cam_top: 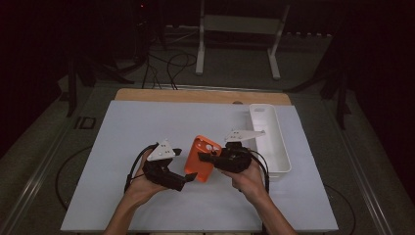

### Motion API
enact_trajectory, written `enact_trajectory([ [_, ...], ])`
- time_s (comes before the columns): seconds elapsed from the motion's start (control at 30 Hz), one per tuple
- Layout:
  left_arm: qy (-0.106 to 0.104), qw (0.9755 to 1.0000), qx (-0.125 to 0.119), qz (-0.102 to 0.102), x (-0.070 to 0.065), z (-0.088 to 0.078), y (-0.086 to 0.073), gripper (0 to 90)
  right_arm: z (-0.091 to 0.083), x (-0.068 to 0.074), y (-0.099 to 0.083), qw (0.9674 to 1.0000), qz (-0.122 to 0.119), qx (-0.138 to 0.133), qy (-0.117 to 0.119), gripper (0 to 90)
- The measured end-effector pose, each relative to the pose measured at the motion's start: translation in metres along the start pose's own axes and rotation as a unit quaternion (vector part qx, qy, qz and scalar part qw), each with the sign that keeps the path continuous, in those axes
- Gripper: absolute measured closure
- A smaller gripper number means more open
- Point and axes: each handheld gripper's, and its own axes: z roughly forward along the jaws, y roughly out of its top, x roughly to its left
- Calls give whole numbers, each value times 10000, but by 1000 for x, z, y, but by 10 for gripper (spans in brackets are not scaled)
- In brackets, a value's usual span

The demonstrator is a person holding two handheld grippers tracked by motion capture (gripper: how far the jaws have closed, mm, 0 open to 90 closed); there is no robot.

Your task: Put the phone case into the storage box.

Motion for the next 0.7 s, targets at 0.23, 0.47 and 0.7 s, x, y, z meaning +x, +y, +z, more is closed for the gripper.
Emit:
enact_trajectory([
  [0.23, -237, 9997, -15, 18, -2, 3, -2, 85, -2, 3, 3, 9989, -293, -18, 361, 853],
  [0.47, -437, 9990, -32, 49, -3, 5, -3, 178, -3, 6, 4, 9970, -488, -17, 594, 853],
  [0.7, -665, 9977, -77, 112, -4, 5, -3, 356, -3, 7, 3, 9958, -585, 8, 708, 853],
])
